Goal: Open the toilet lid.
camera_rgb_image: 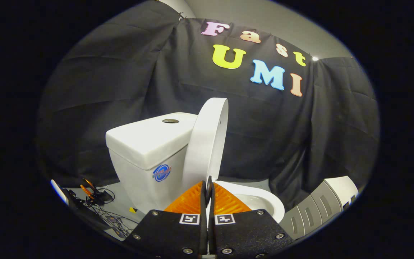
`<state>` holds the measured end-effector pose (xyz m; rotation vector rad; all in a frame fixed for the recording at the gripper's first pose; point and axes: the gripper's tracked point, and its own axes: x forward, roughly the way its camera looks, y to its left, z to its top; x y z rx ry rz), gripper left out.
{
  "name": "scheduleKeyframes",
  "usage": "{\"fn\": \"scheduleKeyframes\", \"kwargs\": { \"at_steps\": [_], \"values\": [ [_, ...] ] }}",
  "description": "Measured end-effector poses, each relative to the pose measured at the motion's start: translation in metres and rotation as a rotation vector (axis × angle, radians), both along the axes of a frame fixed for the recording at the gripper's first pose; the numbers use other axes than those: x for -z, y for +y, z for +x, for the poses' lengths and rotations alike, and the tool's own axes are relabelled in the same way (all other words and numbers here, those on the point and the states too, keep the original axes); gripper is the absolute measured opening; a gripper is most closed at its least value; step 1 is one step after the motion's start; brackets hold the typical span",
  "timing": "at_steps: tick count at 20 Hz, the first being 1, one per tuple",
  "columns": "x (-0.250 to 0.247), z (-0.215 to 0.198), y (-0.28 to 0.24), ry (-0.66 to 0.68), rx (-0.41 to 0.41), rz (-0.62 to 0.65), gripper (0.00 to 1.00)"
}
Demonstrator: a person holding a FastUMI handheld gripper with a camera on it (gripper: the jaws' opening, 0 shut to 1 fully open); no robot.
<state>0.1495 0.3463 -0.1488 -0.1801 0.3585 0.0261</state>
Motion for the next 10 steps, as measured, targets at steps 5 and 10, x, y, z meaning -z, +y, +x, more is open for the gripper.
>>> {"fn": "scheduleKeyframes", "kwargs": {
  "at_steps": [5,10],
  "values": [
    [0.002,0.003,0.023,-0.017,-0.036,0.05,0.01],
    [0.0,0.004,0.026,-0.04,-0.046,-0.003,0.01]
  ]
}}
